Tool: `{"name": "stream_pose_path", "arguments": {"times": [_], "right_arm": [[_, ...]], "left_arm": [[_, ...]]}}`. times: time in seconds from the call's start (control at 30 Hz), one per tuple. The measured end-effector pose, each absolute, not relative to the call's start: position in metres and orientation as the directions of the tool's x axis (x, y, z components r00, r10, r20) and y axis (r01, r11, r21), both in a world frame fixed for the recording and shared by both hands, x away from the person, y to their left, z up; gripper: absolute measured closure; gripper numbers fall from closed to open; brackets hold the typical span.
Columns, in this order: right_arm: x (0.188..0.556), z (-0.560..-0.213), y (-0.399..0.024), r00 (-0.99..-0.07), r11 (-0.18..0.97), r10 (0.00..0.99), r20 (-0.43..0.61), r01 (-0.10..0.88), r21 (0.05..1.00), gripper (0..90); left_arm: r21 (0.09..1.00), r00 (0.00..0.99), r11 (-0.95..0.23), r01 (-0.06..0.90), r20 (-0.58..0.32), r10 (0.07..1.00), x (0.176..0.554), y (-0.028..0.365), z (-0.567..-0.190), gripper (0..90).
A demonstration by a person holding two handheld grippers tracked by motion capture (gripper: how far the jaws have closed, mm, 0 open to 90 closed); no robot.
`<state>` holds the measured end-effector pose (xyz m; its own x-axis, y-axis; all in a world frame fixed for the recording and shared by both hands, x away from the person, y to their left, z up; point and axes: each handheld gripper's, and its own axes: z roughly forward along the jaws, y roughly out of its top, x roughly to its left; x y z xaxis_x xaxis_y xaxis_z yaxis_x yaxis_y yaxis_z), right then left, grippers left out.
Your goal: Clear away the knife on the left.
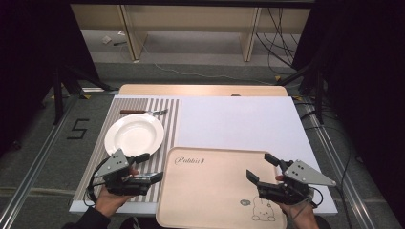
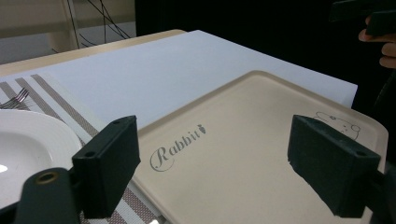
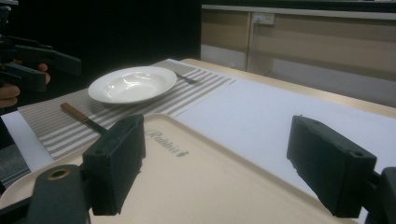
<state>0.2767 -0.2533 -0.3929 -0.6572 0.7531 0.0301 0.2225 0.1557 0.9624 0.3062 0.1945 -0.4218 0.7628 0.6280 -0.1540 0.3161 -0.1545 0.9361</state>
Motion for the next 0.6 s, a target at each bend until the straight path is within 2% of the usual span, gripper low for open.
{"name": "stream_pose_path", "arguments": {"times": [0.6], "right_arm": [[0.276, -0.392, -0.253, -0.658, 0.150, 0.752, 0.032, 0.219, 0.964, 20.5]], "left_arm": [[0.895, 0.746, -0.256, 0.365, -0.117, 0.656, 0.313, 0.207, -0.424, 16.1]]}}
